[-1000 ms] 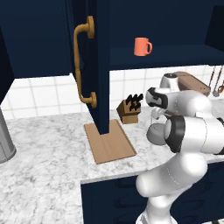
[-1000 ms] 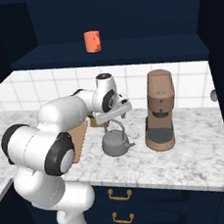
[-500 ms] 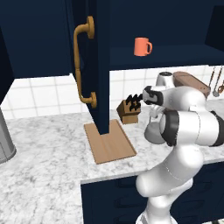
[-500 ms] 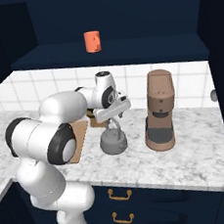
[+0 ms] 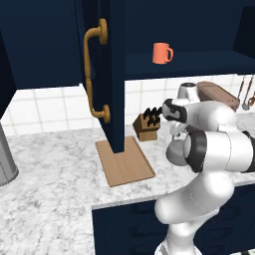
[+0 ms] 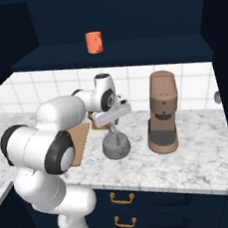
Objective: Pick the kettle from the counter and place it on the tray. Then pick the mug from the cabinet and place it on the tray. Then close the cabinet doors.
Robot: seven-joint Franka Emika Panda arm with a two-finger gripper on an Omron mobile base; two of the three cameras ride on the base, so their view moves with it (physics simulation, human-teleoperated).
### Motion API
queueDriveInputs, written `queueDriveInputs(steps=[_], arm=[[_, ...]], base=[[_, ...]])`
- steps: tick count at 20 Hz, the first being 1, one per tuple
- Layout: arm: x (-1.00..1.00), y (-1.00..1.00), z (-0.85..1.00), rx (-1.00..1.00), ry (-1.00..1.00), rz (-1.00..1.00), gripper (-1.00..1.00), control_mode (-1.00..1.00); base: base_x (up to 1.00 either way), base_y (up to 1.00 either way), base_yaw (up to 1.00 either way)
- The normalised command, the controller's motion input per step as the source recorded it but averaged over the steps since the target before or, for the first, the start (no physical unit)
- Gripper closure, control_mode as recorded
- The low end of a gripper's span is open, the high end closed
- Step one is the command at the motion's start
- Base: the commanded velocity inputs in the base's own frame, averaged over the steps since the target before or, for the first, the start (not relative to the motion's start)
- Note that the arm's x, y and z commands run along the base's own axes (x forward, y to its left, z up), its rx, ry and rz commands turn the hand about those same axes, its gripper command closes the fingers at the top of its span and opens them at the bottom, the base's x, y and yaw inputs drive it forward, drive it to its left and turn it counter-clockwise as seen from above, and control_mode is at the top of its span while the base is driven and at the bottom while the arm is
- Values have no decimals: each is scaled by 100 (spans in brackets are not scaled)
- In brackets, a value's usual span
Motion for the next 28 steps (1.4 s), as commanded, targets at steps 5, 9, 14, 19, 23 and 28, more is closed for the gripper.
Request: queueDriveInputs(steps=[5, 9, 14, 19, 23, 28], arm=[[-32, 21, 29, -4, -2, 5, 100, -100], [-3, 55, 57, -5, 0, 22, 100, -100], [-2, 60, 55, -5, 1, 25, 100, -100], [-1, 78, 24, -2, 11, 29, 100, -100], [-5, 76, 2, -2, 10, 32, 100, -100], [0, 60, 0, 0, 5, 31, 100, -100]], base=[[0, 0, 0], [0, 0, 0], [0, 0, 0], [0, 0, 0], [0, 0, 0], [0, 0, 0]])
